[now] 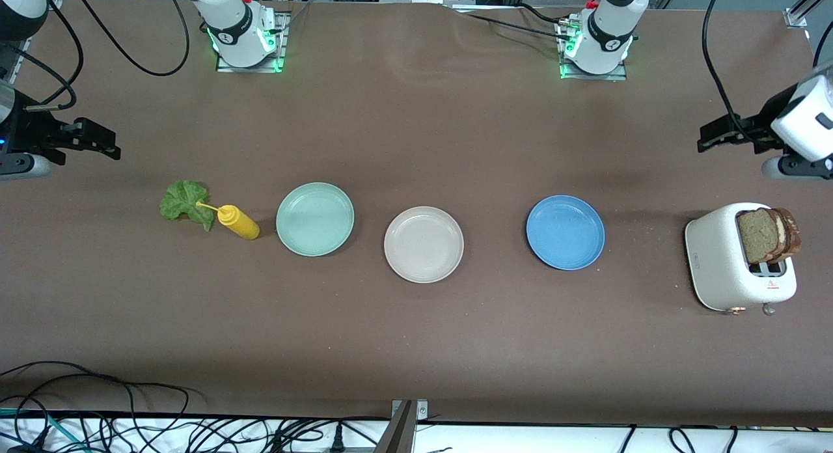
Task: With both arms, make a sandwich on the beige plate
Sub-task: 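Move the left gripper down over the bread slices in the toaster, then close the left gripper on one bread slice in the toaster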
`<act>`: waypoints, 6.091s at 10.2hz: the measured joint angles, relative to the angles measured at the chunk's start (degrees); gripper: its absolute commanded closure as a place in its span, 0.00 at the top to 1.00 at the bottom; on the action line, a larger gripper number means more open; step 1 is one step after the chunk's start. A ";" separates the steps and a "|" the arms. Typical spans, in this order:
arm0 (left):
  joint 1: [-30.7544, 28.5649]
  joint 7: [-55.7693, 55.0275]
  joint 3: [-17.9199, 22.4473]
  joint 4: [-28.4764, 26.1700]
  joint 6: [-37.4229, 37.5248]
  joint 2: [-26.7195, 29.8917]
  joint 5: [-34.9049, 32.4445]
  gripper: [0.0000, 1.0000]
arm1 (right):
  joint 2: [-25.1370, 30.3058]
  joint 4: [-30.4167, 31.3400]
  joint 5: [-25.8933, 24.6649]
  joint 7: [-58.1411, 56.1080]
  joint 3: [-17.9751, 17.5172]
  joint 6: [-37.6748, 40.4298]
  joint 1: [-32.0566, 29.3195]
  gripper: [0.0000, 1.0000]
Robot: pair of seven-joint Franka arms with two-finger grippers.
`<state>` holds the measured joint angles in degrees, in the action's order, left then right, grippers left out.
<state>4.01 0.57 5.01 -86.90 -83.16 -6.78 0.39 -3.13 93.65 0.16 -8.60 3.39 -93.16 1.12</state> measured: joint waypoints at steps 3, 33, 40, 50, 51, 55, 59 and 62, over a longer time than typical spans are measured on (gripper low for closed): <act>-3.55 3.71 0.23 -0.07 -3.04 -3.79 -0.06 1.00 | -0.03 -0.01 0.00 0.00 0.06 0.01 -0.02 1.00; -13.60 16.68 -0.53 0.05 -23.37 -20.08 -4.87 1.00 | -0.11 -0.05 0.00 -9.67 -0.11 3.57 0.17 1.00; -16.12 18.55 0.02 0.25 -23.68 -21.25 -4.88 1.00 | -0.11 -0.05 0.00 -9.73 -0.12 3.81 0.19 1.00; -16.74 20.05 -0.70 2.81 -23.64 -23.05 -4.84 0.65 | -0.11 -0.05 0.00 -9.70 -0.12 3.83 0.19 1.00; -15.43 19.53 -0.74 2.81 -23.63 -23.12 -4.84 0.55 | -0.11 -0.05 0.00 -9.70 -0.12 3.83 0.19 1.00; -14.65 18.80 -0.21 2.96 -23.39 -23.27 -4.86 0.52 | -0.11 -0.05 0.00 -9.70 -0.12 3.84 0.19 1.00; -14.71 18.87 0.01 2.96 -22.04 -23.28 -6.78 0.00 | -0.11 -0.05 0.00 -9.70 -0.12 3.84 0.19 1.00; -14.71 18.88 0.06 3.39 -21.01 -23.29 -7.04 0.00 | -0.11 -0.05 0.00 -9.70 -0.12 3.84 0.19 1.00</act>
<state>-10.70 19.44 5.07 -83.51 -104.17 -30.08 -6.65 -3.24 93.60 0.16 -18.30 3.27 -89.33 1.31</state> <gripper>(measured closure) 0.872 0.000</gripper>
